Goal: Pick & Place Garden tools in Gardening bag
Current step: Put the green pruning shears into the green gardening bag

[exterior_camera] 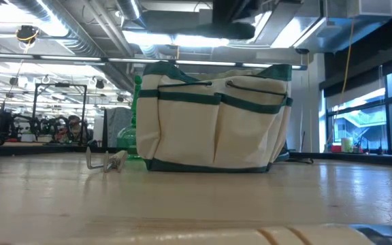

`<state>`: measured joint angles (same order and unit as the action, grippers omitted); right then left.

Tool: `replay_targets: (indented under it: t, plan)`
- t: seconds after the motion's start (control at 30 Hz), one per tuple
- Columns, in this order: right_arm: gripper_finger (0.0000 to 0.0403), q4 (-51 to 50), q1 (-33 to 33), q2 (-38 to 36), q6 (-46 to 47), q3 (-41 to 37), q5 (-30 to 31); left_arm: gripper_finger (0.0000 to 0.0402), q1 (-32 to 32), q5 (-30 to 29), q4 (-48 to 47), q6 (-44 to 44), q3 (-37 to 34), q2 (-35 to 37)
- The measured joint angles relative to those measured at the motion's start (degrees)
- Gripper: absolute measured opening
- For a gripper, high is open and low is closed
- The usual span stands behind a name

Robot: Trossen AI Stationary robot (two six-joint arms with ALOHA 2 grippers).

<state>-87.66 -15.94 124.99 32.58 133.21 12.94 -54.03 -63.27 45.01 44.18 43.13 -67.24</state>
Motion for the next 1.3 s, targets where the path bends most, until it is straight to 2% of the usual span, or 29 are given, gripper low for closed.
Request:
replay_targets:
  t: [0.1,0.27,0.77,1.3]
  plan:
    - [0.0023,-0.4,-0.54,1.85,-1.42,-0.02,-3.25,0.0056,-0.38,-0.17,0.03,0.04,0.0,0.0]
    - [0.0023,-1.57,-1.16,4.61,-2.93,-0.02,-5.08,0.0055,-0.8,-0.17,0.0,0.07,0.0,0.0]
    - [0.0023,-2.3,1.73,5.14,-2.12,-0.02,-1.65,0.0052,-0.91,-0.15,0.03,0.09,0.0,0.0]
    - [0.0023,-2.36,0.23,5.29,-1.23,-0.02,-1.56,0.0049,-0.93,-0.13,-0.02,-0.47,0.0,0.0]
